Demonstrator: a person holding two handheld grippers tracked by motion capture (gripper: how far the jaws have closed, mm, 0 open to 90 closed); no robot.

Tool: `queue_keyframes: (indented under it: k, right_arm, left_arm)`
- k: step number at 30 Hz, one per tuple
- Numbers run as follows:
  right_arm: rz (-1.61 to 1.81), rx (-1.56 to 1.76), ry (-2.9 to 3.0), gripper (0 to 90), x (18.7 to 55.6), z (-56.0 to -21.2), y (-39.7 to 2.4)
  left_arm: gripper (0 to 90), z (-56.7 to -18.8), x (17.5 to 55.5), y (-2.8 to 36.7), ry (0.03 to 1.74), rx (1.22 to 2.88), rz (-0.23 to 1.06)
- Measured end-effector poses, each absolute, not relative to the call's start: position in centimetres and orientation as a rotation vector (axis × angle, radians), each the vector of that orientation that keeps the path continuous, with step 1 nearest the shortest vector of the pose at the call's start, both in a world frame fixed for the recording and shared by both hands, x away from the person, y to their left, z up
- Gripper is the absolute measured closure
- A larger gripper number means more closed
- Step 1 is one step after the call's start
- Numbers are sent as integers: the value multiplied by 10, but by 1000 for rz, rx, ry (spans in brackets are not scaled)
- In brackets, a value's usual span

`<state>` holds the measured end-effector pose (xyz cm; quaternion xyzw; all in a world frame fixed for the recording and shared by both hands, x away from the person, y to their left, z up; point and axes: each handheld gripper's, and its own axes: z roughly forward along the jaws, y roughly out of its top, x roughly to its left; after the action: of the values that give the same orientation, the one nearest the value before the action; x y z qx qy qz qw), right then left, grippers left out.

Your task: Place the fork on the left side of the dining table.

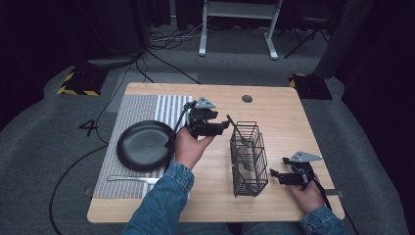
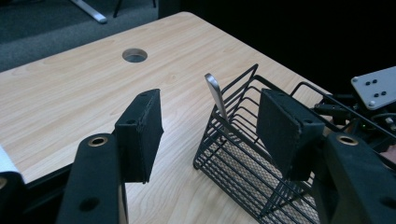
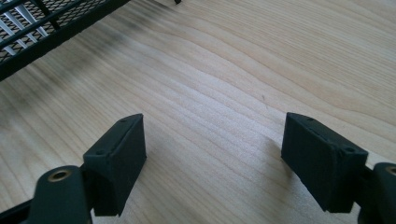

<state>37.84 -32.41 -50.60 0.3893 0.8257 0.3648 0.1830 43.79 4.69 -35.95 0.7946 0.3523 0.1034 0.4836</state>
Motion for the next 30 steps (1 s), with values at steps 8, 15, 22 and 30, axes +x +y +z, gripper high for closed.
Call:
queue_keyframes:
  k: [8, 15, 22, 30]
  right_arm:
    - [1029, 1098, 2329, 221, 378, -506, -324]
    - [1029, 1098, 2329, 221, 378, -506, -324]
    - [1028, 1101, 2328, 221, 378, -506, -324]
    - [1028, 1101, 2328, 221, 378, -506, -324]
  left_arm:
    - [411, -364, 445, 38, 854, 1943, 247]
    - [437, -367, 454, 31, 860, 1942, 221]
    - [572, -371, 457, 22, 843, 1964, 228]
    - [719, -374, 459, 23, 833, 1965, 189]
